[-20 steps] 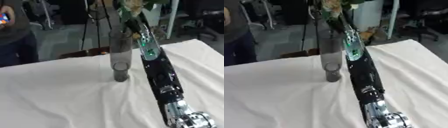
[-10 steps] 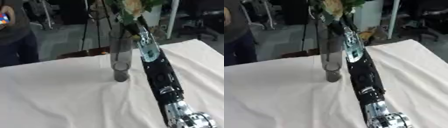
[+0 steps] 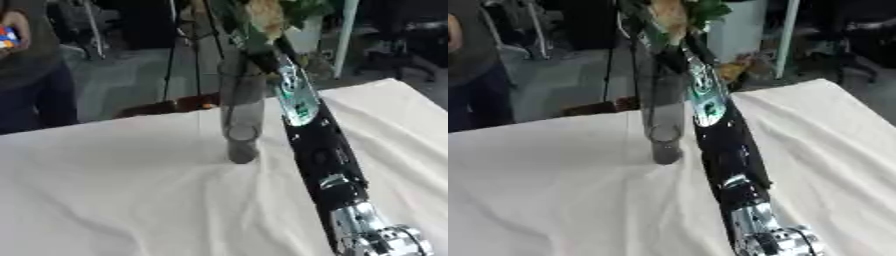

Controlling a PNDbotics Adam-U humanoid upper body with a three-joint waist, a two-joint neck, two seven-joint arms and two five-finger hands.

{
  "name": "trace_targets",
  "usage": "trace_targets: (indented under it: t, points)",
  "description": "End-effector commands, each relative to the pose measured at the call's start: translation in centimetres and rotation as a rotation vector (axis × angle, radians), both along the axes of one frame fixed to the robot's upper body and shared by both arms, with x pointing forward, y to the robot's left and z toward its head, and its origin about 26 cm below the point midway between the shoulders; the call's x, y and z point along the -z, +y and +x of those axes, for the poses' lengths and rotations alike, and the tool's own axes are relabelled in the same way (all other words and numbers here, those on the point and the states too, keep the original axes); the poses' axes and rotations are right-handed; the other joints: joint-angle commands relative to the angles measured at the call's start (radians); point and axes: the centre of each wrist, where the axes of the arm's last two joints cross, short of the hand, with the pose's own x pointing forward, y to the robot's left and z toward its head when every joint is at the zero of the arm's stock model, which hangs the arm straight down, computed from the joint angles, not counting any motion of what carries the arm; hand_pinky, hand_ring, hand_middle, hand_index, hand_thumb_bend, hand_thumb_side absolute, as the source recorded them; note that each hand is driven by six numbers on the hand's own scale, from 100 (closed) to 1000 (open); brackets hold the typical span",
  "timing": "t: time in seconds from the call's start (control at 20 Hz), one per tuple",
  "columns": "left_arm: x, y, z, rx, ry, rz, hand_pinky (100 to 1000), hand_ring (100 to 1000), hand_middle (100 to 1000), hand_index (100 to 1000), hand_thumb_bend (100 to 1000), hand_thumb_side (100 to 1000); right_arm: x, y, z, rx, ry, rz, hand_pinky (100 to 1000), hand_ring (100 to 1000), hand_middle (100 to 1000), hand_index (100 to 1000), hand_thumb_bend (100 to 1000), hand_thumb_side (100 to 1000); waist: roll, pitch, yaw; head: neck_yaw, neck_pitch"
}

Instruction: Arrange flowers into the vase.

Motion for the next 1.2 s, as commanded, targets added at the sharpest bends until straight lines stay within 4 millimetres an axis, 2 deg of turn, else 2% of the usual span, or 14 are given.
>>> trace_targets:
  t: [0.05, 0.25, 0.55, 0.65, 1.2]
  points:
    - [-0.6, 0.29, 0.07, 0.0, -0.019, 0.012, 511, 690, 615, 721, 302, 808, -1.48, -0.82, -0.14, 0.027, -0.025, -0.032, 304, 620, 198, 476, 505, 1000, -0.006, 0.001, 0.002, 0.001, 0.006]
    - [-0.58, 0.3, 0.06, 0.0, -0.019, 0.012, 511, 690, 615, 721, 301, 809, -1.47, -0.9, -0.1, 0.033, -0.004, -0.062, 359, 668, 247, 487, 522, 1000, -0.006, 0.002, 0.002, 0.0, 0.007]
    - [-0.58, 0.28, 0.06, 0.0, -0.019, 0.011, 511, 690, 615, 719, 300, 811, -1.46, -1.13, -0.02, 0.038, 0.059, -0.161, 568, 780, 363, 555, 583, 1000, -0.007, 0.003, 0.0, 0.0, 0.007]
    - [-0.58, 0.28, 0.06, 0.0, -0.019, 0.011, 511, 690, 615, 720, 300, 811, -1.41, -1.29, 0.01, 0.042, 0.088, -0.195, 609, 804, 398, 580, 602, 1000, -0.008, 0.003, 0.0, 0.001, 0.007]
    - [-0.57, 0.29, 0.05, -0.001, -0.019, 0.011, 511, 690, 615, 720, 299, 811, -1.74, -1.65, -0.19, 0.048, 0.122, -0.223, 617, 811, 405, 585, 608, 1000, -0.007, 0.003, -0.001, 0.002, 0.006]
